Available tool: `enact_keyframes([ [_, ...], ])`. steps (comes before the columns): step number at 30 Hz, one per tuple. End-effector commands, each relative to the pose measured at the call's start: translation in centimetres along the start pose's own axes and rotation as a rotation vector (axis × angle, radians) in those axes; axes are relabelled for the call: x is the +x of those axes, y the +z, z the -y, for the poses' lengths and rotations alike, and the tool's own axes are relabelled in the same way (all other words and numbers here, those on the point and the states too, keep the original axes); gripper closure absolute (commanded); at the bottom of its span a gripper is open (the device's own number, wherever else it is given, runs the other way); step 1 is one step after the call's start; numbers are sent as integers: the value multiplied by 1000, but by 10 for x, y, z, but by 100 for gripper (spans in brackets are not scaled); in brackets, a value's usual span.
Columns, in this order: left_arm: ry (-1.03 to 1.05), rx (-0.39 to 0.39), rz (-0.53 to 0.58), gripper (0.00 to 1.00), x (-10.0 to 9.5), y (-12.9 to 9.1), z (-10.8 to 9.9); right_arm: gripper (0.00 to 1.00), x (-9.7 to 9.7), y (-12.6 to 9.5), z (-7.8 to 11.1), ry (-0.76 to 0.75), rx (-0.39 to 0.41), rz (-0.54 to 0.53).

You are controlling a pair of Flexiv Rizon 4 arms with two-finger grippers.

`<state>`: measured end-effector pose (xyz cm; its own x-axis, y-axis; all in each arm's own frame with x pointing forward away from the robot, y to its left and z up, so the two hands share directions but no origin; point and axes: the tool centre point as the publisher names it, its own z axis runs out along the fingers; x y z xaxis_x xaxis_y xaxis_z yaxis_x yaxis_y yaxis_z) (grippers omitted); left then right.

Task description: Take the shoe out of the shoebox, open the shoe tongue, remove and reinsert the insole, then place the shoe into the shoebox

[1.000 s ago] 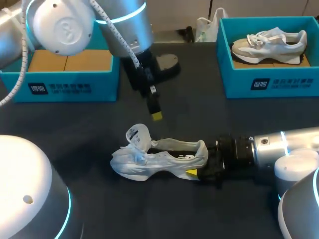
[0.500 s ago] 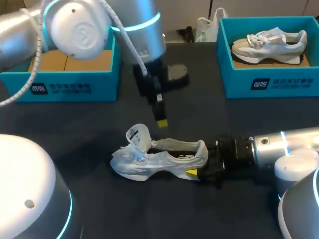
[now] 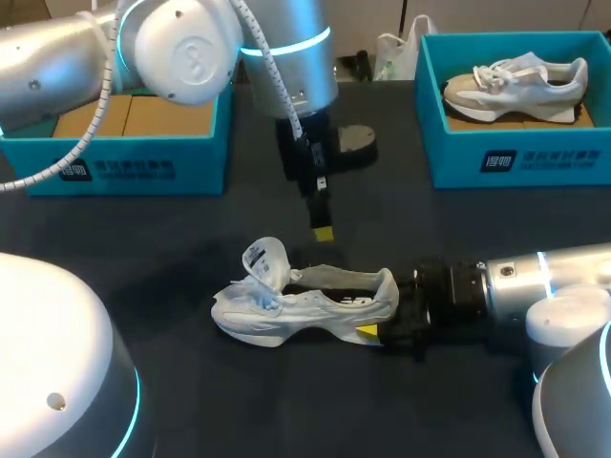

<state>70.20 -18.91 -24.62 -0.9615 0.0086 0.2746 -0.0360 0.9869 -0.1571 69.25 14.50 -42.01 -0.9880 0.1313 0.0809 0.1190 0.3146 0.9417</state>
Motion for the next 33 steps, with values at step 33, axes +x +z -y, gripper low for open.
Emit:
enact_keyframes([
  [33,116,-55,183,100,3,91,13,100,0,1,-1,1,5,2],
])
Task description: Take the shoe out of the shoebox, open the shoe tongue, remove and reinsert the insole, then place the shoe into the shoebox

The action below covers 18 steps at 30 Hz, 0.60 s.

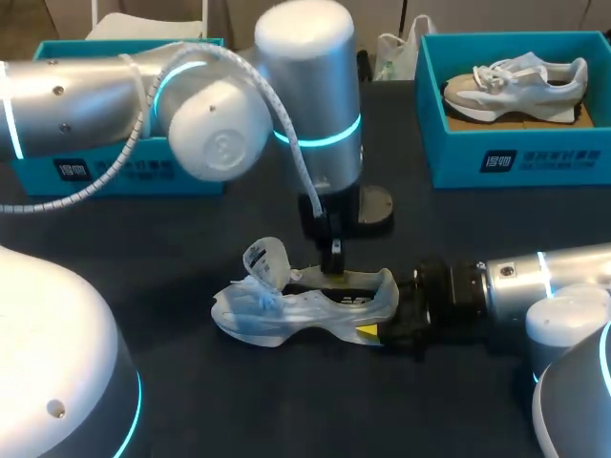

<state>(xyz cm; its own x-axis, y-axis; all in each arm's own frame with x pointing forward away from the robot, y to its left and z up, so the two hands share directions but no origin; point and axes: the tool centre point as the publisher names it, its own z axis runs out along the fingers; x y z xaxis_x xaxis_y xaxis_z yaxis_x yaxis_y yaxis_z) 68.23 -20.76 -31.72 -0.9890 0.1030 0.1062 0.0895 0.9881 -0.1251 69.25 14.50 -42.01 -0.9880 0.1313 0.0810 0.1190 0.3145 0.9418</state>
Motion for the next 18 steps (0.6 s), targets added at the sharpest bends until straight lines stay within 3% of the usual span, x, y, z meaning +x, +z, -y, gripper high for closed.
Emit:
enact_keyframes([
  [1,-5,0,22,100,5,16,9,100,0,1,-1,1,5,2],
  [18,-17,-7,93,100,-7,43,14,100,0,1,-1,1,5,2],
])
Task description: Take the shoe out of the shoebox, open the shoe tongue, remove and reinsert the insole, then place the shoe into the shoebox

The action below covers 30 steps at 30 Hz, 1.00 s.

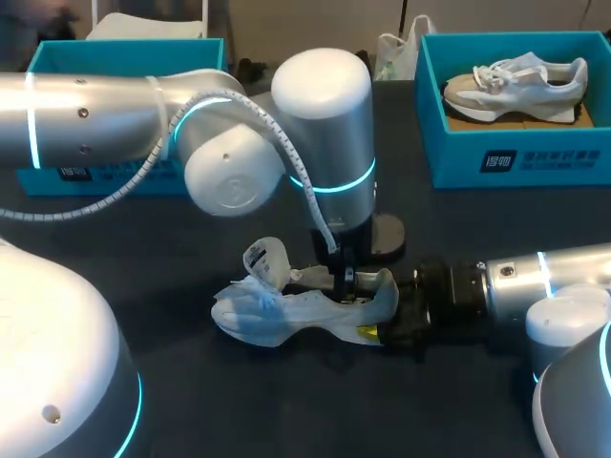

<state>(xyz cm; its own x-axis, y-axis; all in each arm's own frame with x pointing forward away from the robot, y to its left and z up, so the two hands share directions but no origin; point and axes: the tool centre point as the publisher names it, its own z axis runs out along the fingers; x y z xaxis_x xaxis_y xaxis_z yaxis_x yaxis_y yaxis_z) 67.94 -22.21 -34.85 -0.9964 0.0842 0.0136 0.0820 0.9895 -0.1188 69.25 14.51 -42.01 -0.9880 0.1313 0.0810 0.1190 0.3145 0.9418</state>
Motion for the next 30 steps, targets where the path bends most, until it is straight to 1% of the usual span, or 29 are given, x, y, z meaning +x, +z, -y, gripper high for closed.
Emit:
enact_keyframes([
  [1,-11,0,-4,100,-5,12,3,100,0,1,-1,1,5,2],
  [4,-7,-13,-30,100,-11,16,1,100,0,1,-1,1,5,2],
  [9,-3,-37,-73,100,-10,24,-6,100,0,1,-1,1,5,2],
  [20,0,-52,-106,100,1,29,-25,100,0,1,-1,1,5,2],
  [24,2,-54,-138,100,4,29,-34,100,0,1,-1,1,5,2],
  [30,14,-63,-141,100,9,33,-45,100,0,1,-1,1,5,2],
])
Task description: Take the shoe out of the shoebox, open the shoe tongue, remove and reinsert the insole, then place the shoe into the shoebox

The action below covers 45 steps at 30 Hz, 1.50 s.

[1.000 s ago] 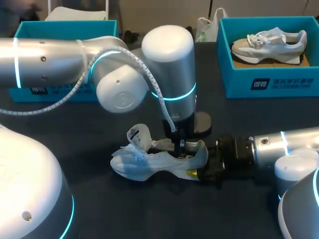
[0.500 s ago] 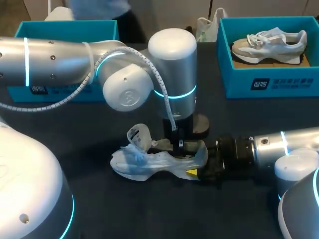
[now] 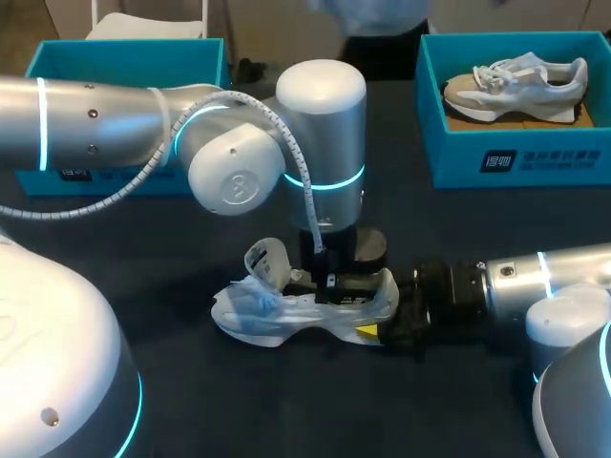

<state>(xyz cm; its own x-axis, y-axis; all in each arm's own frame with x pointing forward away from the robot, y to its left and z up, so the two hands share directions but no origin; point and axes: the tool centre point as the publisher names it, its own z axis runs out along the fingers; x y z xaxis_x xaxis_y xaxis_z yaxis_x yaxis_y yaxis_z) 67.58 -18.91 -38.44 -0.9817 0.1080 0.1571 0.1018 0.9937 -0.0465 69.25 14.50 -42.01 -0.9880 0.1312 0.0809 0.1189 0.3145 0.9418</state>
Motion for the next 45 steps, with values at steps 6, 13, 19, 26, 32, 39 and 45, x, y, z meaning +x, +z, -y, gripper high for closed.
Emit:
enact_keyframes([
  [6,16,16,-5,87,7,9,-13,100,0,1,-1,1,5,2],
  [13,21,18,32,63,9,14,-14,100,0,1,-1,1,5,2],
  [19,24,4,127,64,2,24,-12,100,0,1,-1,1,5,2],
  [26,25,-18,190,65,-7,35,-13,100,0,1,-1,1,5,2],
  [32,-22,-25,240,69,-18,39,-14,100,0,1,-1,1,5,2],
  [39,-68,-40,278,93,-35,38,-14,100,0,1,-1,1,5,2],
  [45,-103,-46,282,100,-42,35,-17,100,0,1,-1,1,5,2],
])
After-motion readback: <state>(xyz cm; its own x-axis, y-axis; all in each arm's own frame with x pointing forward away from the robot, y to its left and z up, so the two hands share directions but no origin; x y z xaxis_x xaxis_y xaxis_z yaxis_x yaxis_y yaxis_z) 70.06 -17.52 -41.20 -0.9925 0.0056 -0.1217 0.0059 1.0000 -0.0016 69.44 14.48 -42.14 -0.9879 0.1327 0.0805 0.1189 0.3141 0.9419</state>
